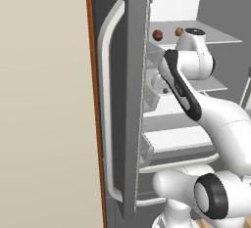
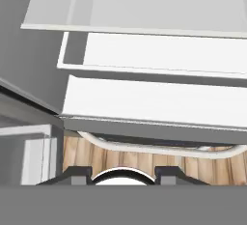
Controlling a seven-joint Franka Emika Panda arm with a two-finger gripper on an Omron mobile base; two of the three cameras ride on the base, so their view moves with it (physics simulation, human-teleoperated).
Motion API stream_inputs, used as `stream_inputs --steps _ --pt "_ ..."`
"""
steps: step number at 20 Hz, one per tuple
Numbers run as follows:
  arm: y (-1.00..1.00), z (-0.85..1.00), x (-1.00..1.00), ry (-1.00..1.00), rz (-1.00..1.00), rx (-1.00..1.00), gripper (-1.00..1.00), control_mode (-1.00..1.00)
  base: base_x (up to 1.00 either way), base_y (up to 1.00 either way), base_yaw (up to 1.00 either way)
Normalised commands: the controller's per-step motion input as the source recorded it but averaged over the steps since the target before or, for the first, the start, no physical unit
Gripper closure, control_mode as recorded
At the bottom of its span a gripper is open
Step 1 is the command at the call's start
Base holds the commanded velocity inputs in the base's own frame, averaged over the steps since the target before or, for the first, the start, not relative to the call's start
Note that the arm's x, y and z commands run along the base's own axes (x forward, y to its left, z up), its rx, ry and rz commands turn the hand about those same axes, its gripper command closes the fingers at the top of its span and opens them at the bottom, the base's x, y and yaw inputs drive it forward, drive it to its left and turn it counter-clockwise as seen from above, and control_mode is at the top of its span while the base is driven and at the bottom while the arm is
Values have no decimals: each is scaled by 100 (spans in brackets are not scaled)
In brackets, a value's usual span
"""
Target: Move the apricot and sweet potato from the top shelf to the second highest shelf to make space. Then, place the pitcher from the counter on the cleared top shelf.
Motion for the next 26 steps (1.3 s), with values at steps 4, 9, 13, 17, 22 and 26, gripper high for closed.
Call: stream_inputs --steps 4,9,13,17,22,26 --pt "-8 -5 -3 -8 5 0 -100 -100 0 0 0" --pt "-29 18 -12 -41 21 1 -100 -100 0 0 0" --pt "-40 40 -4 -36 12 0 -100 -100 0 0 0" --pt "-28 54 0 -23 5 0 -100 -100 0 0 0" --pt "-7 59 8 -12 1 -1 -100 -100 0 0 0" --pt "0 58 31 -9 0 -1 -100 -100 0 0 0"
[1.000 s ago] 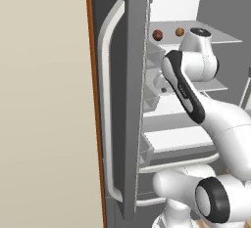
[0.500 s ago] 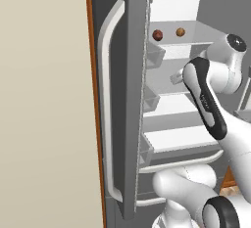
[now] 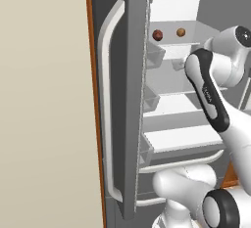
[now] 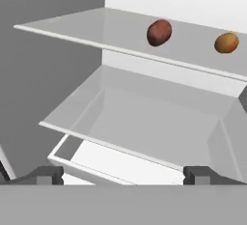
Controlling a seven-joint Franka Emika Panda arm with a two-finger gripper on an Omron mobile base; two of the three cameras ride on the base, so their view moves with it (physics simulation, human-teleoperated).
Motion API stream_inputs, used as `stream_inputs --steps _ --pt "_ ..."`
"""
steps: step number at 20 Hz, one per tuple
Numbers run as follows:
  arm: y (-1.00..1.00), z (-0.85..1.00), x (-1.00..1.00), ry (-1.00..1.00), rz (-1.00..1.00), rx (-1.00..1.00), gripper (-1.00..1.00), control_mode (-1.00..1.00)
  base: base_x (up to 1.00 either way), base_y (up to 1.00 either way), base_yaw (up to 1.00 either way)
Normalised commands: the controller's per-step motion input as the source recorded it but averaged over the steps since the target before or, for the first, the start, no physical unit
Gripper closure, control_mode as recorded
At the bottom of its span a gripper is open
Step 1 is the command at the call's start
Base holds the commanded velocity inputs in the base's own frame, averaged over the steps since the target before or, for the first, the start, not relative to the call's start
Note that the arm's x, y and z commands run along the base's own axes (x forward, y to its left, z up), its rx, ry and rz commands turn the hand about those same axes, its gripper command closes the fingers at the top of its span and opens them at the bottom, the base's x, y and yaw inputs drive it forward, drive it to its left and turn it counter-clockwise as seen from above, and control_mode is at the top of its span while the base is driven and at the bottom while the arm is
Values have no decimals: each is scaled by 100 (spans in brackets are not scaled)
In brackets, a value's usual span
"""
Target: Move the apricot and sweet potato from the top shelf to the second highest shelf to make space. Then, place the pitcher from the counter on the cleared top shelf.
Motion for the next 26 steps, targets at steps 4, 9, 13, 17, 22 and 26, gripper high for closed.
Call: stream_inputs --steps 4,9,13,17,22,26 --pt "0 58 49 -3 0 0 -100 -100 0 0 0" --pt "0 24 68 0 0 2 -100 -100 0 0 0" --pt "0 4 74 0 0 5 -100 -100 0 0 0" --pt "0 0 72 0 0 6 -100 -100 0 0 0" --pt "0 0 66 0 0 7 -100 -100 0 0 0" --pt "0 0 61 0 0 5 -100 -100 0 0 0"
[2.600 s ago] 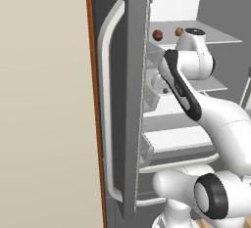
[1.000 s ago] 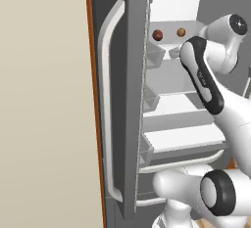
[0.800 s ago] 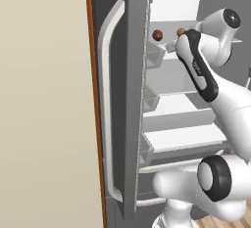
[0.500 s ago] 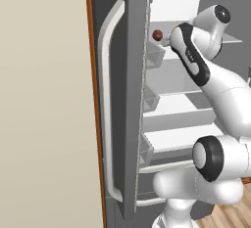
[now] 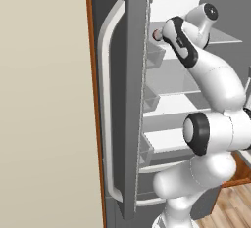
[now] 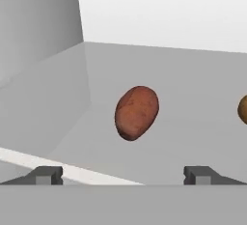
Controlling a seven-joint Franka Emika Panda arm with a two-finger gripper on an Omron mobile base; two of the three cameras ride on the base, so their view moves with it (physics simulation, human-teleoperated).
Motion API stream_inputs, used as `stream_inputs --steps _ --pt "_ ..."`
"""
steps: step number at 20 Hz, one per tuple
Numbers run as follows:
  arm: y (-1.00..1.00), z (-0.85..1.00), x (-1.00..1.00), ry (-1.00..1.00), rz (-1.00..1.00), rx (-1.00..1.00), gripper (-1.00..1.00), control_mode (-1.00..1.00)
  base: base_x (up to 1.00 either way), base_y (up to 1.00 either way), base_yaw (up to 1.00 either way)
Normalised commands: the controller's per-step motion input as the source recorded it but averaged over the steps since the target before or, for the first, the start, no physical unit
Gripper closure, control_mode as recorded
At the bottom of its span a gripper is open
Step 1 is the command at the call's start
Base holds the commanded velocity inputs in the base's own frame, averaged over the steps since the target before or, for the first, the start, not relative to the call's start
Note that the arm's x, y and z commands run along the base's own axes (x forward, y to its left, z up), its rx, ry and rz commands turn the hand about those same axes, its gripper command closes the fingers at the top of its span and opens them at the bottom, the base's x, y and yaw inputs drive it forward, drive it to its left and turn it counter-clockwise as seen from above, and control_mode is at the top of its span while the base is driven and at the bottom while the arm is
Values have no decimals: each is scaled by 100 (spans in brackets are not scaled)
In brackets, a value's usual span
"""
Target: Move the apricot and sweet potato from the top shelf to the second highest shelf to make space. Then, place the pitcher from the counter on the cleared top shelf.
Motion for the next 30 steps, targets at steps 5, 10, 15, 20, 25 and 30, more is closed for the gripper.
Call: stream_inputs --steps 5,10,15,20,25,30 --pt "2 -1 54 1 0 1 -100 -100 0 0 0" --pt "0 -13 46 3 0 0 -100 -100 0 0 0" --pt "0 -21 44 5 0 0 -100 -100 0 0 0" --pt "1 -24 40 6 0 0 -100 -100 0 0 0" --pt "14 -28 36 6 0 0 100 -100 0 0 0" --pt "20 -43 19 6 0 0 100 -100 0 0 0"
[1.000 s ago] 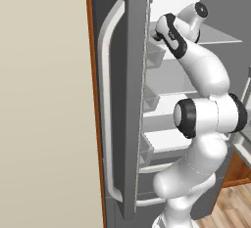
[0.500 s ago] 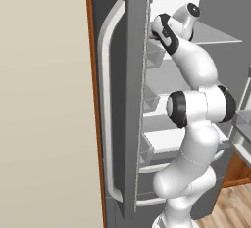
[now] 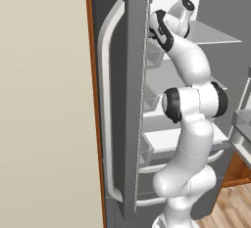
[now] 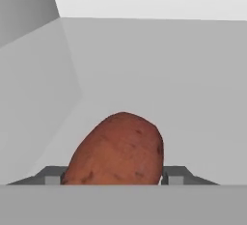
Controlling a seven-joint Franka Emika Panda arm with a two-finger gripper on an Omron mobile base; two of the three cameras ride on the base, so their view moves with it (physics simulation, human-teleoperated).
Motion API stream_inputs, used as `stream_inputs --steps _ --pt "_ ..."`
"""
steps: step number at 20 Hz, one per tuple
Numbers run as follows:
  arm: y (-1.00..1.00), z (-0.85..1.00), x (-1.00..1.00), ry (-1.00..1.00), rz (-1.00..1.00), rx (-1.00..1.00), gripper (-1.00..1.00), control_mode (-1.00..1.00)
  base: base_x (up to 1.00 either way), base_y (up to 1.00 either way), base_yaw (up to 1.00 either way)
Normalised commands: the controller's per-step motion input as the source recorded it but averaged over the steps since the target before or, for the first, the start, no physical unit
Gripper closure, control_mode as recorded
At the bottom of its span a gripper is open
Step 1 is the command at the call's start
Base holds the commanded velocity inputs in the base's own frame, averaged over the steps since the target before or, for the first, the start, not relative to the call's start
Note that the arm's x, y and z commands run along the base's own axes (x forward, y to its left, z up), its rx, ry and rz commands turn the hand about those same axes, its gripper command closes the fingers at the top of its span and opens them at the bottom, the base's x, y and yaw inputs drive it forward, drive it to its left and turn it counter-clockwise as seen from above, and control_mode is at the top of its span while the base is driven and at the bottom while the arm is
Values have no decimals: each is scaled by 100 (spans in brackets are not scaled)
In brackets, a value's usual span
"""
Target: Move the apricot and sweet potato from the top shelf to the second highest shelf to make space. Then, place the pitcher from the counter on the cleared top shelf.
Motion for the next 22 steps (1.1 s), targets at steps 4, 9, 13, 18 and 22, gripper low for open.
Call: stream_inputs --steps 4,9,13,18,22 --pt "2 -59 -4 1 0 0 100 -100 0 0 0" --pt "-17 -46 -42 -4 -4 0 100 -100 0 0 0" --pt "-35 -9 -80 0 -3 0 100 -100 0 0 0" --pt "-33 0 -100 0 0 0 100 -100 0 0 0" --pt "-26 0 -100 0 0 0 100 -100 0 0 0"
